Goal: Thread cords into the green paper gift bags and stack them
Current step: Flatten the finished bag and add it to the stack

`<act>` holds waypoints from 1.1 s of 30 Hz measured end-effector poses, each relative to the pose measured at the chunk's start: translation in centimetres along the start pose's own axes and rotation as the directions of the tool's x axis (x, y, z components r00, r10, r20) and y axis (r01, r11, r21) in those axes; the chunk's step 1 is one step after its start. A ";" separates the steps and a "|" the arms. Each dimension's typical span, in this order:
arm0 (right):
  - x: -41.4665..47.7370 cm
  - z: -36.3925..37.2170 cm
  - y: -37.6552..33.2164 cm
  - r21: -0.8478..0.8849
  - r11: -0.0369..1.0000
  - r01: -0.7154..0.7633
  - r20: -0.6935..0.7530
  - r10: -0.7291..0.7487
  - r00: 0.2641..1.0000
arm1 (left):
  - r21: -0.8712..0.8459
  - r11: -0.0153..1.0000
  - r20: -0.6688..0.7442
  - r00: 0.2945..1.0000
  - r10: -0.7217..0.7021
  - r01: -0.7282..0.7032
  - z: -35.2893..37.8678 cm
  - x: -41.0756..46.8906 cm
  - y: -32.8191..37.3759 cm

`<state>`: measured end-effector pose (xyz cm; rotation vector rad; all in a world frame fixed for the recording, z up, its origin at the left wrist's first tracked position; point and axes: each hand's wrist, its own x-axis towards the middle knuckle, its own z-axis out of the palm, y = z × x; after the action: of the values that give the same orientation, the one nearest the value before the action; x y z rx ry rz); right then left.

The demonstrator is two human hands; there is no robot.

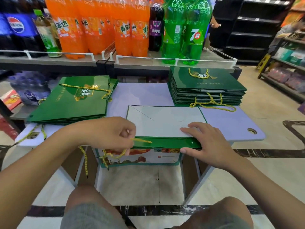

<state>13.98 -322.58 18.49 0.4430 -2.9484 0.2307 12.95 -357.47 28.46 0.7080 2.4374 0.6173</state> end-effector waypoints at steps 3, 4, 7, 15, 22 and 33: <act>0.0 0.1 0.1 -0.007 1.000 0.002 0.007 -0.001 1.000 | -0.349 0.933 -0.032 0.996 0.086 -0.092 -0.4 1.9 2.2; -0.1 0.1 0.1 -0.008 1.000 0.003 0.003 -0.003 1.000 | -0.461 0.879 -0.061 0.993 0.102 -0.118 -0.5 2.7 2.9; -0.1 0.1 0.1 -0.002 1.000 0.006 -0.002 -0.006 1.000 | -0.668 0.726 -0.044 0.983 0.179 -0.162 -0.5 5.1 4.8; -0.2 -0.9 1.1 0.217 0.976 0.000 0.048 -0.010 0.999 | 0.187 0.956 -0.303 0.912 0.275 -0.226 3.4 12.5 4.6; 0.3 -3.3 2.8 0.528 0.849 -0.031 -0.004 0.039 0.999 | 0.454 0.860 -0.307 0.866 0.395 -0.231 6.1 12.7 2.9; 4.5 -2.4 -1.1 0.323 0.943 0.084 0.070 -0.112 0.991 | 0.281 0.947 -0.366 0.896 0.254 -0.153 6.9 11.9 3.0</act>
<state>10.41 -324.42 21.75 0.6550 -2.9673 0.7011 9.47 -346.30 20.65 1.0389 2.8758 0.5907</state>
